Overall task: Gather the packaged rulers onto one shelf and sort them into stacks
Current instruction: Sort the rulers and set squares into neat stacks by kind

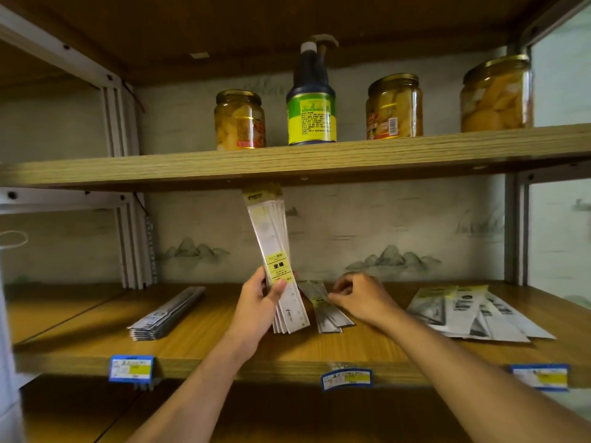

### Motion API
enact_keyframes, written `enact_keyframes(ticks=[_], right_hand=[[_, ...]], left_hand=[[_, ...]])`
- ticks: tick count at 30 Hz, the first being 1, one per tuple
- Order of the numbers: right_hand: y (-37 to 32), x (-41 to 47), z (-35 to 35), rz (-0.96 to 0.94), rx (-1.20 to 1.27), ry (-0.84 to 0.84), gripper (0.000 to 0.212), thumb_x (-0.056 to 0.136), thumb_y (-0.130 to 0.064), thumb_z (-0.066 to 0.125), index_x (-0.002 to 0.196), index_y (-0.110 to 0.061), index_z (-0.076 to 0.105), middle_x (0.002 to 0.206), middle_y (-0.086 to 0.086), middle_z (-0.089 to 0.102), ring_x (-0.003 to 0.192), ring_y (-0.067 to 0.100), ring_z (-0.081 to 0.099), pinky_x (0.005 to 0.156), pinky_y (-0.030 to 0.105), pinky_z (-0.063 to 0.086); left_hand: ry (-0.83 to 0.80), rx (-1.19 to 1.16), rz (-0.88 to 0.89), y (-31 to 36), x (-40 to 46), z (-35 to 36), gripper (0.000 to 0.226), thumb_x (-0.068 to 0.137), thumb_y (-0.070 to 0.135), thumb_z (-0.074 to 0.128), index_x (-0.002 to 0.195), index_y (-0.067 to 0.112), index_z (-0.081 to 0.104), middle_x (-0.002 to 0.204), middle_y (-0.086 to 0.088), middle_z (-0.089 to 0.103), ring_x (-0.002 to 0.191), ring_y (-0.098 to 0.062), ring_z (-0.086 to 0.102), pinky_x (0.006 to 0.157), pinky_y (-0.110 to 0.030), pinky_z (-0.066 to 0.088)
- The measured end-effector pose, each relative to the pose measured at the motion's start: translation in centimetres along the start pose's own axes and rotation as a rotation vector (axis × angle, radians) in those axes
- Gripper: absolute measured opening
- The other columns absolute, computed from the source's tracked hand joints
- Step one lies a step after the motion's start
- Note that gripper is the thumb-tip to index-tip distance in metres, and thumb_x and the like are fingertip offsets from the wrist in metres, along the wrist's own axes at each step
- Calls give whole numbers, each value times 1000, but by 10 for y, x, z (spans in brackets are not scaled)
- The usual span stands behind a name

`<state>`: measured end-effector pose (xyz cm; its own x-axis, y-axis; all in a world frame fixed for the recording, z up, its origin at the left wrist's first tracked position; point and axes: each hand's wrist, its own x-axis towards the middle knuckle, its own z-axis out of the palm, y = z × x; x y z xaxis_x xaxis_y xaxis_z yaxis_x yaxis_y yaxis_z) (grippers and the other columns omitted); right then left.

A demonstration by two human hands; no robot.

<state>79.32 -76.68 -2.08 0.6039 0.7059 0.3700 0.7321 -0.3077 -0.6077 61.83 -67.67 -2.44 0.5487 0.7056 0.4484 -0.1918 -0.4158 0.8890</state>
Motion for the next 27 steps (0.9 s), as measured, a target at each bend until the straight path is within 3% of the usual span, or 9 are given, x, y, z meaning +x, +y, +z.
enact_keyframes(ticks=[3,8,15,21,24,27], right_hand=[[2,10,15,35,-73,-45,37,83,-38,70,115,-20,66,115,0,67,104,18,62,90,32,51],[-9,20,28,81,-244,-98,41,80,-32,70,118,-20,61,119,4,62,104,24,61,87,37,54],[-14,27,15,183,-274,-138,54,70,-23,76,120,-13,57,119,9,62,104,25,62,84,31,55],[-11,25,11,218,-69,-154,67,65,-13,79,126,-13,54,121,7,61,107,23,60,89,35,55],[-5,22,8,177,35,-171,68,67,-13,78,130,-15,53,123,5,61,109,22,60,91,34,54],[2,21,1,158,289,-126,66,72,-7,79,133,-12,53,126,6,61,110,20,60,93,31,52]], left_hand=[[-22,-29,-34,0,1,0,35,99,16,49,131,30,52,117,12,66,104,1,59,72,-18,46],[-45,-13,-20,-4,4,-1,35,99,18,49,130,33,53,117,17,66,106,3,58,74,-16,46],[-69,-16,-23,-8,7,-2,32,100,19,49,126,37,54,118,16,67,111,-1,59,79,-20,47],[-81,-20,-20,-8,7,-2,31,99,19,49,119,42,55,116,17,68,109,1,59,77,-18,46],[-70,-22,-35,-9,7,-3,32,99,19,49,125,37,55,119,15,67,112,-3,59,87,-26,49],[-59,-23,-45,-9,8,-3,34,99,19,50,129,34,56,121,13,66,116,-8,58,96,-36,49]])
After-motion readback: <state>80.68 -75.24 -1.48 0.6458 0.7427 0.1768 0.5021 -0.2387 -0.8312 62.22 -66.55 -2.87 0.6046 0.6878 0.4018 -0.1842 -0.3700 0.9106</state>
